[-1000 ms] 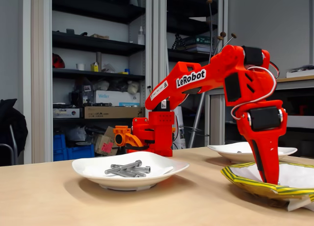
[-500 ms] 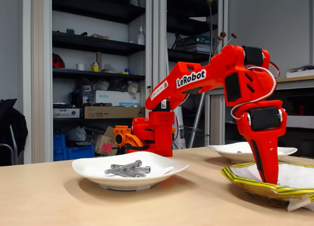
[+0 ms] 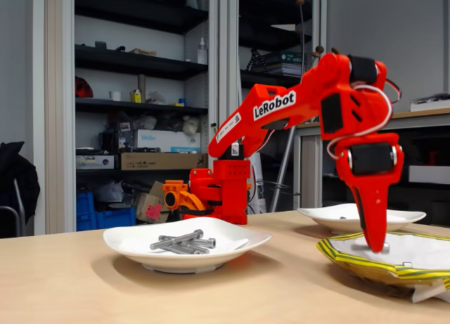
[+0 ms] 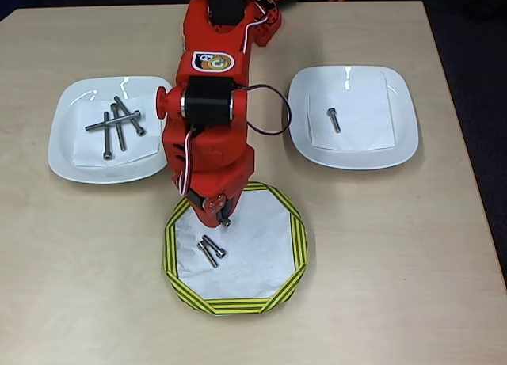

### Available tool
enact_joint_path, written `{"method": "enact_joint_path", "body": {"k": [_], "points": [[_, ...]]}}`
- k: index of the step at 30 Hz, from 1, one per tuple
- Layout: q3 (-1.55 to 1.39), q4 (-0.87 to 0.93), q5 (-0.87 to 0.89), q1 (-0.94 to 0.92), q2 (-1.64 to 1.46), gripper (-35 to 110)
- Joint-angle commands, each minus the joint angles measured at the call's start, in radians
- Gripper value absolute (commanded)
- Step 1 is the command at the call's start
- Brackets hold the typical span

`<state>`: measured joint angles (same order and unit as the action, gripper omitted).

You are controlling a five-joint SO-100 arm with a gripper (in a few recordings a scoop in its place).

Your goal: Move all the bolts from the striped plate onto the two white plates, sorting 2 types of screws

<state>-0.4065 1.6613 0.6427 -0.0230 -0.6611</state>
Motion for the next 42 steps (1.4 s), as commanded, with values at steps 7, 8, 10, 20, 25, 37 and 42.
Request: {"method": "enact_joint_path", "body": {"k": [7, 8, 10, 20, 25, 37, 42], "points": [[-0.330, 0.048, 0.291, 0.109, -0.437, 0], [-0.407, 0.040, 0.348, 0.138, -0.500, 0], [-0.572, 0.011, 0.459, 0.207, -0.620, 0], [-1.281, -0.313, 0.994, 0.615, -1.046, 0], [-1.476, -0.425, 1.212, 0.738, -1.147, 1], [-1.427, -0.518, 0.819, 0.480, -1.163, 17], [-1.135, -0.557, 0.390, 0.207, -0.931, 14]]}}
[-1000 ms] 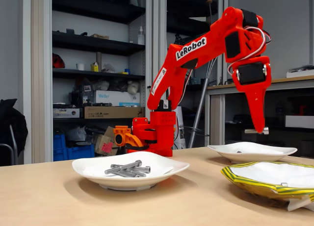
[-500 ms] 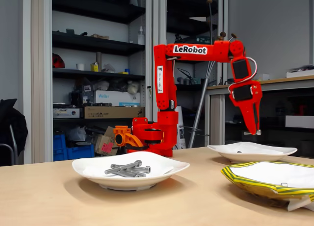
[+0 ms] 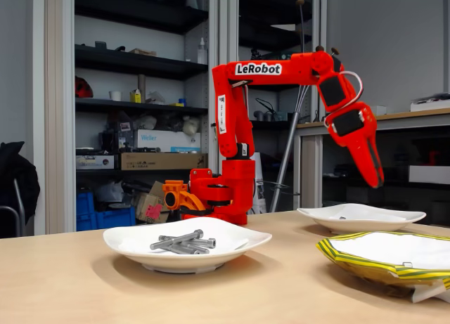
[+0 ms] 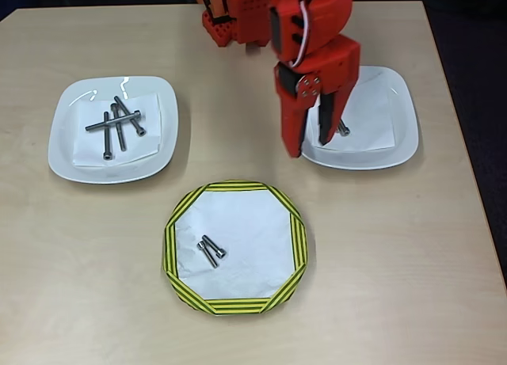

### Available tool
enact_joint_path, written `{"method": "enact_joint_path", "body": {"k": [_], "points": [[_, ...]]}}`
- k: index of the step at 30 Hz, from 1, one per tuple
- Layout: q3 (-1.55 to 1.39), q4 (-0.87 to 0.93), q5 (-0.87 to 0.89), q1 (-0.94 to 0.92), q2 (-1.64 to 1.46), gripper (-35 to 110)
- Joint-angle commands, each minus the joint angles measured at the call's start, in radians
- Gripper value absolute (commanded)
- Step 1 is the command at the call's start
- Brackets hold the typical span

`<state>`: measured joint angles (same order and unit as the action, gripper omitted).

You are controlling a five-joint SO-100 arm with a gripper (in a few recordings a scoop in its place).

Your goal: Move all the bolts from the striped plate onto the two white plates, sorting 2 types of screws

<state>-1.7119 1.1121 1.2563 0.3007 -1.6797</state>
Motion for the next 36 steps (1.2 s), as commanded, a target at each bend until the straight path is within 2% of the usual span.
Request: {"method": "enact_joint_path", "body": {"k": [1, 6, 11, 16, 29, 36], "points": [[0.229, -0.003, -0.279, -0.149, 0.141, 14], [0.476, -0.026, -0.483, -0.242, 0.407, 15], [0.699, -0.011, -0.571, -0.275, 0.652, 14], [0.865, 0.092, -0.574, -0.278, 0.782, 14], [0.884, 0.106, -0.595, -0.336, 0.854, 12], [1.005, 0.170, -0.588, -0.350, 0.948, 7]]}}
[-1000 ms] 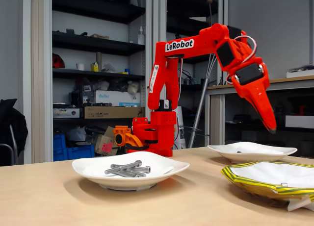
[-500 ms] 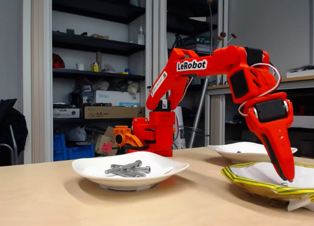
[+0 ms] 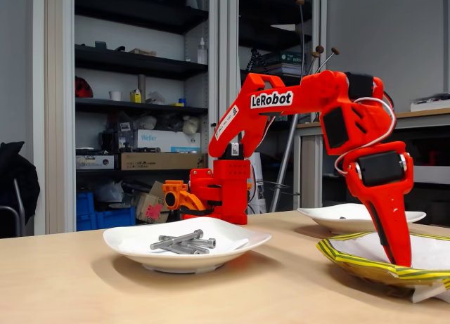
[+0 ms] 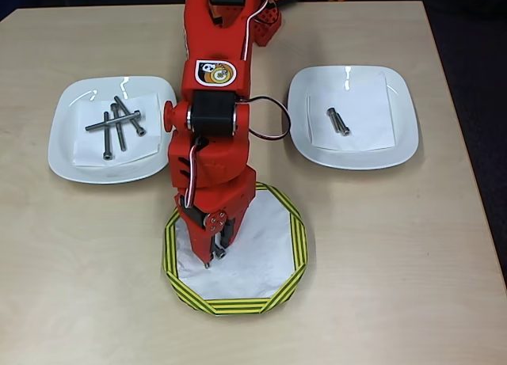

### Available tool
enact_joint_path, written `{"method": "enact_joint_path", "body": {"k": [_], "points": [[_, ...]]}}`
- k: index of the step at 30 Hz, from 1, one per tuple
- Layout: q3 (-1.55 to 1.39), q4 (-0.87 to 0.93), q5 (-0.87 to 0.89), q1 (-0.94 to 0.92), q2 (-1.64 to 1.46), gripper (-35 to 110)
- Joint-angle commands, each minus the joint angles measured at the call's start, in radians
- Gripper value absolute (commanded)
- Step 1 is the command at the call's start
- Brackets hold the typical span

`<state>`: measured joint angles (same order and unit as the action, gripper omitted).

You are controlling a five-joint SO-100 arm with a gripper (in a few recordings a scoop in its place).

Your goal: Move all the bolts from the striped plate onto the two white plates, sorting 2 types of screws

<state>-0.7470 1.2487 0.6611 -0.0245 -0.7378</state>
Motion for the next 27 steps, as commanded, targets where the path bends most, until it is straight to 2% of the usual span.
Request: {"method": "enact_joint_path", "body": {"k": [1, 4, 10, 14, 21, 27], "points": [[0.063, 0.046, 0.008, -0.025, 0.021, 6], [0.130, 0.087, 0.012, -0.025, 0.055, 0], [0.247, 0.236, 0.028, -0.006, 0.052, 0], [0.227, 0.344, 0.089, 0.026, -0.054, 0], [-0.130, 0.337, 0.307, 0.137, -0.436, 0], [-0.627, 0.206, 0.600, 0.339, -0.819, 0]]}}
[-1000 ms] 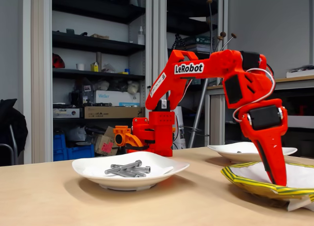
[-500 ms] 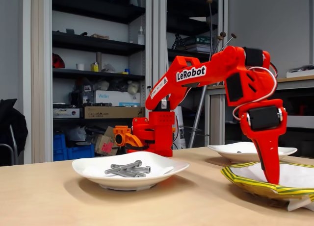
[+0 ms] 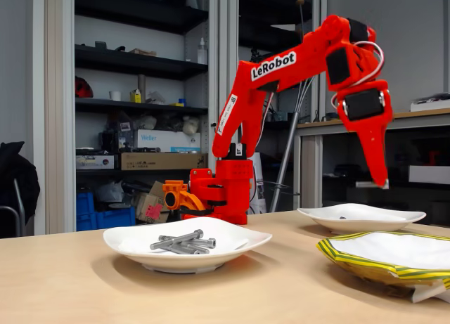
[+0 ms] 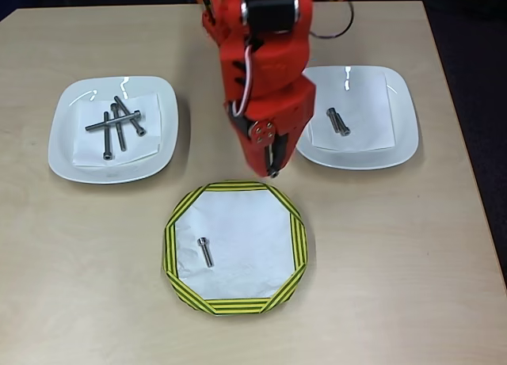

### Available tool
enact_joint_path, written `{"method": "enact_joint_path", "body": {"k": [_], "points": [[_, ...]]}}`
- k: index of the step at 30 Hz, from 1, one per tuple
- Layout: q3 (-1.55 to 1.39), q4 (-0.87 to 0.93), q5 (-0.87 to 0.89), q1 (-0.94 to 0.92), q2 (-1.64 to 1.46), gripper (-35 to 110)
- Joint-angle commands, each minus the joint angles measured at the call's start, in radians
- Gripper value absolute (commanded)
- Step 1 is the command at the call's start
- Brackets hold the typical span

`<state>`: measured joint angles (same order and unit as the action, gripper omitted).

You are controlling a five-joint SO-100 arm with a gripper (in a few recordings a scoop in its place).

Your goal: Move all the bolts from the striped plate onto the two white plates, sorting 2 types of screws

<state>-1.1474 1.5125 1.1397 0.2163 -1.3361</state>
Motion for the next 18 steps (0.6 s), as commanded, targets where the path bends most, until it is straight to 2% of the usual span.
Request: {"method": "enact_joint_path", "body": {"k": [1, 6, 12, 14, 18], "points": [[-0.304, -0.094, 0.144, 0.138, -0.272, 0], [-0.663, -0.215, 0.382, 0.336, -0.472, 0], [-0.894, -0.330, 0.658, 0.499, -0.595, 3], [-0.939, -0.408, 0.640, 0.503, -0.626, 15], [-0.908, -0.465, 0.471, 0.383, -0.617, 20]]}}
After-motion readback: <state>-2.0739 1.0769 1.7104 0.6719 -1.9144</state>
